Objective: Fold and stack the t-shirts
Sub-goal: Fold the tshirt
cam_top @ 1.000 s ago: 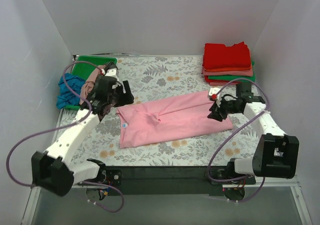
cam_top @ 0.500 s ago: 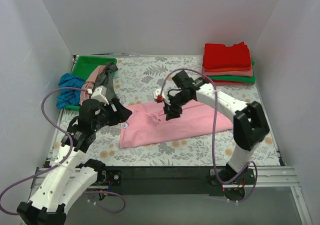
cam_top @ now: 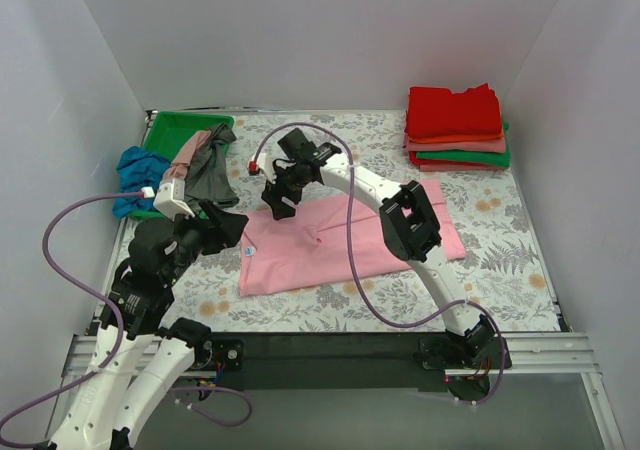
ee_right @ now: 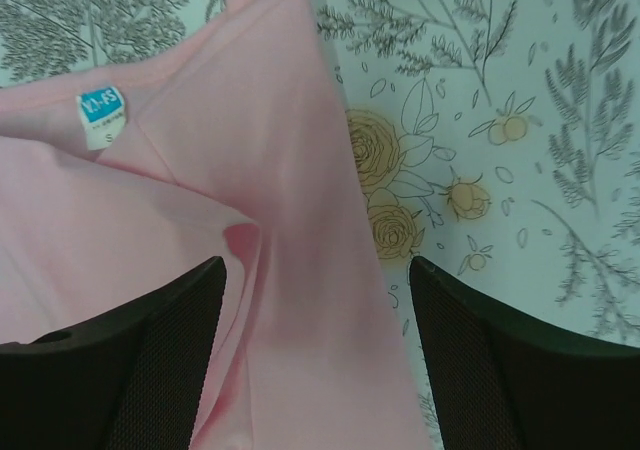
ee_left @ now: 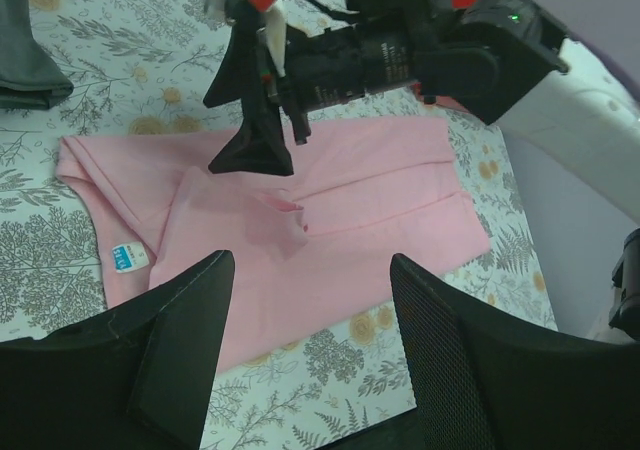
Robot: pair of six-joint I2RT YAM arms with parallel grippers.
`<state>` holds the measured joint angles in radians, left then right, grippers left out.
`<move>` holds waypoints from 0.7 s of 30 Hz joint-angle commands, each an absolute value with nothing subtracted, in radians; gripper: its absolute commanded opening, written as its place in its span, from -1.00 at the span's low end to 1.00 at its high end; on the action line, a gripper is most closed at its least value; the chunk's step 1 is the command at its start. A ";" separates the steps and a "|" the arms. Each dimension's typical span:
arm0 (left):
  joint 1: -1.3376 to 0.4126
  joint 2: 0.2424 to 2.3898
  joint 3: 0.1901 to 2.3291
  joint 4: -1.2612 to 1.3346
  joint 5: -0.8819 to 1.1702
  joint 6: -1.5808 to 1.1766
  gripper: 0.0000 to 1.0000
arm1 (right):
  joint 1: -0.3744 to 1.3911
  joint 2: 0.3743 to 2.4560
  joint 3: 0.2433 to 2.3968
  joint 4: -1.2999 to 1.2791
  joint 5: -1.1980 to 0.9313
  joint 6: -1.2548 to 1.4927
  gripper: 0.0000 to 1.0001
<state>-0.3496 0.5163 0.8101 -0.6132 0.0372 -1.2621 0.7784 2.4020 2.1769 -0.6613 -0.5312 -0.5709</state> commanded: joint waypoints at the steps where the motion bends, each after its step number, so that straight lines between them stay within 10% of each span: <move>1: -0.345 0.515 0.804 -0.603 0.014 -1.232 0.24 | 0.782 2.431 2.220 -0.615 -0.457 -0.466 0.61; 13: -0.345 0.514 0.793 -0.598 0.034 -1.209 0.24 | 0.787 2.523 2.183 -0.563 -0.359 -0.433 0.40; 21: -0.345 0.515 0.811 -0.600 0.035 -1.207 0.24 | 0.778 2.490 2.118 -0.571 -0.396 -0.428 -0.97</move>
